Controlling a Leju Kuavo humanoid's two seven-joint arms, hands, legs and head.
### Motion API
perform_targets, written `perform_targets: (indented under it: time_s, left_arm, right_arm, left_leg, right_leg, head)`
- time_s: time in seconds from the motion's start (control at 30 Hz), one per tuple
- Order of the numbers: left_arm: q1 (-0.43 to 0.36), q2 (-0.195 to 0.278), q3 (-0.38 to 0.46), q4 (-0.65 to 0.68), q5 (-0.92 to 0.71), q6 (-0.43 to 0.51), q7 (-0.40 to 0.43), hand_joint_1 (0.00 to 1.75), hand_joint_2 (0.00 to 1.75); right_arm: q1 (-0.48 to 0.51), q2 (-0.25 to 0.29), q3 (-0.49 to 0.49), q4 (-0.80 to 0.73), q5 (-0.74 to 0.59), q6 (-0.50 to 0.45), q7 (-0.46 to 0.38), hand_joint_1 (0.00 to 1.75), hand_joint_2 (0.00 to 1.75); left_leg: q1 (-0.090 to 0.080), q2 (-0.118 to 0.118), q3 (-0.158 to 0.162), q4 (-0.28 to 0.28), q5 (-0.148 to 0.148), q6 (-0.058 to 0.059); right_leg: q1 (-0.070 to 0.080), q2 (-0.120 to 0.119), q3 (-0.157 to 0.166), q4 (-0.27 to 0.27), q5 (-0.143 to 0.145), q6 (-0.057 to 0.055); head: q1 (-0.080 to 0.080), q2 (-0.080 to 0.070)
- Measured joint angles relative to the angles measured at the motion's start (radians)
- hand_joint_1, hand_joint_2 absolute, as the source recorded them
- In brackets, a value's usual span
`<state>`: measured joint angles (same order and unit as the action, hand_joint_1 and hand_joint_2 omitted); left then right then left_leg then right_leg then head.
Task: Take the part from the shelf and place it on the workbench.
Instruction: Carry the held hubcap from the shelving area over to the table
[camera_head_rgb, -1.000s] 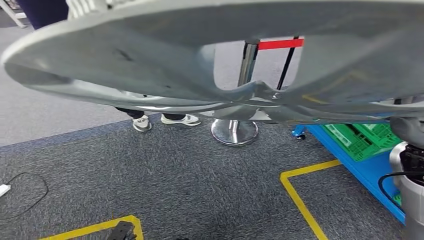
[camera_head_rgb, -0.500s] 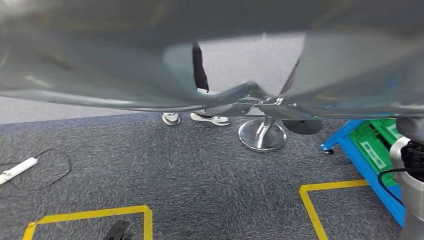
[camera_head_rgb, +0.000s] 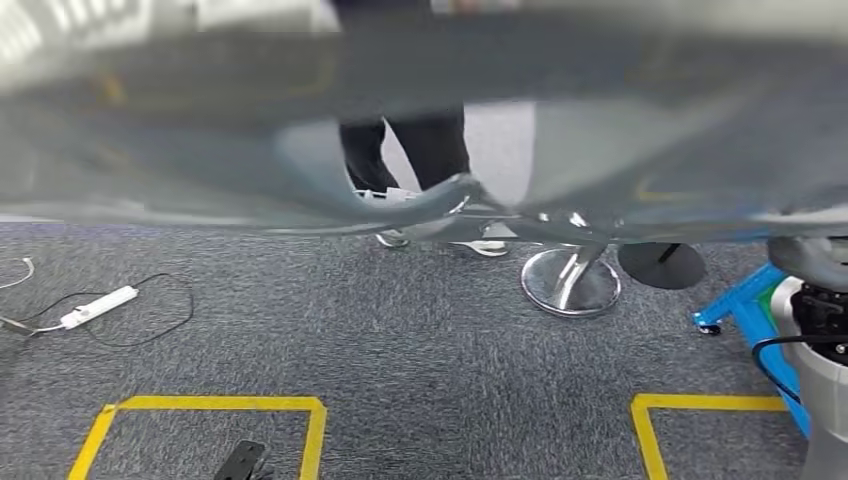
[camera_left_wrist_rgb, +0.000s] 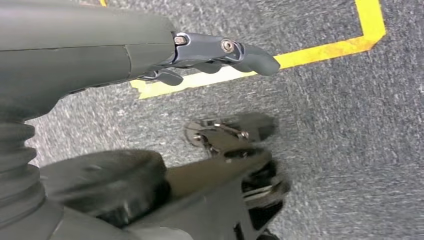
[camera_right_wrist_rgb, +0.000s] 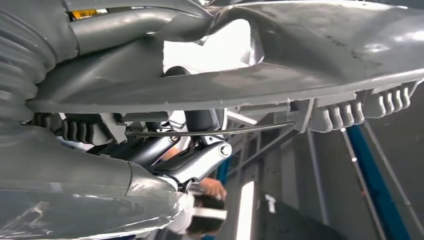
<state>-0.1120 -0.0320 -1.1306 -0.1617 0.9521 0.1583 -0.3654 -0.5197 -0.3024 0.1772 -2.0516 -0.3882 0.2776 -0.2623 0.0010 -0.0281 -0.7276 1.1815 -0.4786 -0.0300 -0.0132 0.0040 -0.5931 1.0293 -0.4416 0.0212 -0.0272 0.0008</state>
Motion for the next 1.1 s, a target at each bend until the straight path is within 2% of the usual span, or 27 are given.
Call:
perform_targets:
  time_s: [0.03, 0.07, 0.1, 0.13, 0.17, 0.23, 0.27, 0.3, 0.37, 0.43, 0.5, 0.53, 0.57, 0.6, 0.63, 0.67, 0.73, 0.77, 0.8, 0.87, 0.9, 0.93, 1.0, 1.03, 1.07, 1.1]
  left_arm:
    - [-0.001, 0.0, -0.001, 0.0, 0.0, 0.0, 0.0, 0.0, 1.75]
    - [-0.001, -0.001, -0.001, 0.0, 0.0, 0.0, 0.0, 0.0, 1.75]
    - [-0.001, -0.001, -0.002, 0.0, 0.0, 0.0, 0.0, 0.0, 1.75]
    - [-0.001, -0.001, -0.003, 0.0, 0.001, 0.0, 0.0, 0.0, 1.75]
    - [-0.001, 0.0, -0.003, 0.0, 0.002, -0.001, 0.0, 0.0, 1.75]
    - [-0.003, 0.0, -0.004, 0.0, 0.005, -0.001, -0.002, 0.0, 1.75]
    - [-0.003, 0.0, -0.005, 0.0, 0.006, -0.002, -0.002, 0.0, 1.75]
    - [-0.004, 0.0, -0.005, 0.0, 0.007, -0.002, -0.003, 0.0, 1.75]
    - [-0.003, 0.001, -0.006, 0.0, 0.006, -0.004, -0.004, 0.0, 1.75]
    - [-0.006, 0.002, -0.008, 0.0, 0.003, -0.005, -0.004, 0.0, 1.75]
    - [-0.011, 0.001, -0.009, 0.0, 0.002, -0.006, -0.004, 0.0, 1.75]
    - [-0.013, 0.0, -0.009, 0.0, 0.002, -0.006, -0.004, 0.0, 1.75]
    - [-0.014, 0.0, -0.01, 0.0, 0.002, -0.006, -0.004, 0.0, 1.75]
    - [-0.014, -0.001, -0.011, 0.0, 0.002, -0.006, -0.004, 0.0, 1.75]
    - [-0.014, -0.001, -0.013, 0.0, 0.002, -0.006, -0.004, 0.0, 1.75]
    - [-0.014, -0.002, -0.014, 0.0, 0.002, -0.006, -0.004, 0.0, 1.75]
    - [-0.015, -0.003, -0.016, 0.0, 0.002, -0.006, -0.003, 0.0, 1.75]
    - [-0.015, -0.003, -0.017, 0.0, 0.002, -0.006, -0.003, 0.0, 1.75]
    - [-0.015, -0.003, -0.017, 0.0, 0.002, -0.006, -0.003, 0.0, 1.75]
    - [-0.011, -0.004, -0.02, 0.0, 0.002, -0.006, -0.003, 0.0, 1.75]
    - [-0.01, -0.004, -0.021, 0.0, 0.002, -0.006, -0.003, 0.0, 1.75]
    - [-0.011, -0.004, -0.022, 0.0, 0.002, -0.006, -0.003, 0.0, 1.75]
    - [-0.014, -0.004, -0.024, 0.0, 0.004, -0.006, -0.003, 0.0, 1.75]
    - [-0.015, -0.004, -0.024, 0.0, 0.007, -0.006, -0.004, 0.0, 1.75]
    - [-0.015, -0.004, -0.024, 0.0, 0.011, -0.006, -0.004, 0.0, 1.75]
    - [-0.015, -0.005, -0.024, 0.0, 0.017, -0.006, -0.004, 0.0, 1.75]
  right_arm:
    - [0.001, 0.0, 0.001, 0.0, 0.004, -0.001, -0.004, 1.75, 1.75]
    - [0.0, 0.0, 0.003, 0.0, 0.005, -0.002, -0.005, 1.75, 1.75]
    - [0.0, 0.0, 0.004, 0.0, 0.005, -0.003, -0.004, 1.75, 1.75]
    - [-0.001, 0.0, 0.006, 0.0, 0.006, -0.003, -0.002, 1.75, 1.75]
    - [-0.001, 0.0, 0.008, -0.001, 0.007, -0.004, 0.001, 1.75, 1.75]
    - [-0.001, 0.0, 0.01, -0.003, 0.016, -0.007, 0.002, 1.75, 1.75]
    - [0.0, 0.0, 0.01, -0.005, 0.021, -0.008, 0.002, 1.75, 1.75]
    - [0.001, -0.001, 0.011, -0.006, 0.025, -0.009, 0.002, 1.75, 1.75]
    - [-0.005, -0.001, 0.015, -0.006, 0.029, -0.013, 0.003, 1.75, 1.75]
    - [-0.024, -0.001, 0.02, -0.004, 0.025, -0.019, 0.01, 1.75, 1.75]
    - [-0.044, 0.0, 0.026, -0.003, 0.011, -0.022, 0.02, 1.75, 1.75]
    - [-0.049, 0.0, 0.028, -0.002, 0.004, -0.022, 0.023, 1.75, 1.75]
    - [-0.052, 0.0, 0.031, -0.001, -0.002, -0.022, 0.025, 1.75, 1.75]
    - [-0.053, 0.0, 0.033, 0.0, -0.006, -0.021, 0.026, 1.75, 1.75]
    - [-0.055, 0.0, 0.034, 0.0, -0.008, -0.021, 0.027, 1.75, 1.75]
    - [-0.057, 0.0, 0.035, 0.0, -0.009, -0.02, 0.028, 1.75, 1.75]
    - [-0.061, 0.0, 0.036, 0.001, -0.01, -0.02, 0.027, 1.75, 1.75]
    - [-0.063, 0.0, 0.036, 0.001, -0.01, -0.02, 0.028, 1.75, 1.75]
    - [-0.065, 0.0, 0.037, 0.002, -0.01, -0.02, 0.028, 1.75, 1.75]
    - [-0.067, 0.0, 0.039, 0.004, -0.007, -0.02, 0.029, 1.75, 1.75]
    - [-0.07, 0.0, 0.04, 0.004, -0.004, -0.02, 0.029, 1.75, 1.75]
    - [-0.073, 0.0, 0.041, 0.004, 0.001, -0.021, 0.029, 1.75, 1.75]
    - [-0.076, 0.002, 0.043, 0.004, 0.012, -0.029, 0.025, 1.75, 1.75]
    - [-0.076, 0.003, 0.044, 0.004, 0.016, -0.038, 0.022, 1.75, 1.75]
    - [-0.07, 0.005, 0.043, 0.002, 0.018, -0.048, 0.014, 1.75, 1.75]
    - [-0.053, 0.006, 0.04, -0.005, 0.019, -0.055, -0.003, 1.75, 1.75]
  left_leg:
    - [0.0, 0.011, -0.032, 0.066, -0.027, -0.002]
    - [0.001, 0.015, -0.049, 0.105, -0.035, -0.003]
    - [0.001, 0.016, -0.049, 0.106, -0.025, -0.002]
    - [0.001, 0.02, -0.027, 0.067, 0.001, -0.002]
    - [0.001, 0.032, 0.01, 0.002, 0.033, 0.0]
    - [-0.003, 0.067, 0.08, -0.126, 0.074, 0.005]
    - [-0.005, 0.077, 0.096, -0.158, 0.079, 0.01]
    - [-0.007, 0.076, 0.1, -0.17, 0.078, 0.016]
    - [-0.007, 0.056, 0.098, -0.172, 0.08, 0.03]
    - [-0.003, 0.038, 0.099, -0.175, 0.083, 0.043]
    - [-0.001, 0.019, 0.1, -0.175, 0.084, 0.05]
    - [-0.001, 0.009, 0.1, -0.175, 0.084, 0.052]
    - [-0.001, -0.002, 0.1, -0.175, 0.084, 0.053]
    - [-0.001, -0.014, 0.101, -0.175, 0.084, 0.053]
    - [-0.001, -0.026, 0.102, -0.175, 0.084, 0.053]
    - [-0.001, -0.038, 0.104, -0.175, 0.084, 0.052]
    - [0.0, -0.06, 0.102, -0.173, 0.085, 0.045]
    - [0.001, -0.068, 0.098, -0.172, 0.087, 0.039]
    - [0.003, -0.076, 0.093, -0.173, 0.09, 0.032]
    - [0.007, -0.088, 0.087, -0.176, 0.095, 0.019]
    - [0.006, -0.077, 0.083, -0.169, 0.089, 0.014]
    - [0.005, -0.057, 0.071, -0.146, 0.073, 0.009]
    - [0.002, -0.005, 0.019, -0.036, 0.014, 0.002]
    - [0.002, 0.008, -0.014, 0.033, -0.015, -0.001]
    - [0.003, 0.013, -0.04, 0.086, -0.032, -0.003]
    - [0.004, 0.015, -0.049, 0.106, -0.03, -0.004]
  right_leg:
    - [0.002, -0.012, 0.0, 0.0, -0.001, -0.002]
    - [0.003, -0.024, 0.0, 0.0, -0.001, -0.003]
    - [0.003, -0.035, 0.0, 0.0, -0.002, -0.003]
    - [0.003, -0.046, 0.001, 0.0, -0.002, -0.002]
    - [0.004, -0.056, 0.003, 0.0, -0.003, 0.0]
    - [0.009, -0.072, 0.003, 0.003, -0.007, 0.007]
    - [0.013, -0.079, 0.003, 0.004, -0.009, 0.011]
    - [0.015, -0.086, 0.003, 0.004, -0.01, 0.016]
    - [0.012, -0.095, 0.005, 0.005, -0.014, 0.025]
    - [0.008, -0.065, -0.014, 0.05, -0.043, 0.035]
    - [0.006, -0.022, -0.074, 0.176, -0.102, 0.039]
    - [0.005, -0.012, -0.109, 0.243, -0.127, 0.039]
    - [0.005, -0.008, -0.134, 0.287, -0.137, 0.039]
    - [0.005, -0.007, -0.141, 0.292, -0.127, 0.039]
    - [0.005, -0.005, -0.127, 0.255, -0.097, 0.037]
    - [0.003, 0.003, -0.098, 0.187, -0.057, 0.035]
    - [-0.002, 0.038, -0.034, 0.056, -0.006, 0.032]
    - [-0.002, 0.053, -0.018, 0.022, 0.002, 0.031]
    - [-0.002, 0.061, -0.012, 0.01, -0.001, 0.029]
    - [0.001, 0.048, -0.011, 0.005, 0.003, 0.021]
    - [0.001, 0.04, -0.009, 0.001, 0.005, 0.015]
    - [0.0, 0.03, -0.006, -0.003, 0.007, 0.009]
    - [0.002, 0.011, -0.004, -0.006, 0.007, 0.001]
    - [0.003, 0.002, -0.004, -0.006, 0.007, -0.001]
    - [0.003, -0.007, -0.003, -0.006, 0.006, -0.002]
    - [0.003, -0.015, -0.002, -0.006, 0.005, -0.002]
  head:
    - [0.0, 0.0]
    - [0.0, 0.0]
    - [0.0, 0.0]
    - [0.0, 0.0]
    - [0.0, 0.0]
    - [0.001, 0.0]
    - [0.001, 0.0]
    - [0.002, 0.0]
    - [0.003, 0.0]
    - [0.005, 0.0]
    - [0.008, 0.0]
    - [0.009, 0.0]
    - [0.009, 0.0]
    - [0.009, 0.0]
    - [0.009, 0.0]
    - [0.009, 0.0]
    - [0.008, 0.0]
    - [0.008, 0.0]
    - [0.007, 0.0]
    - [0.007, 0.0]
    - [0.006, 0.0]
    - [0.004, 0.0]
    - [0.001, 0.0]
    - [0.001, 0.0]
    - [0.001, 0.0]
    - [0.001, 0.0]
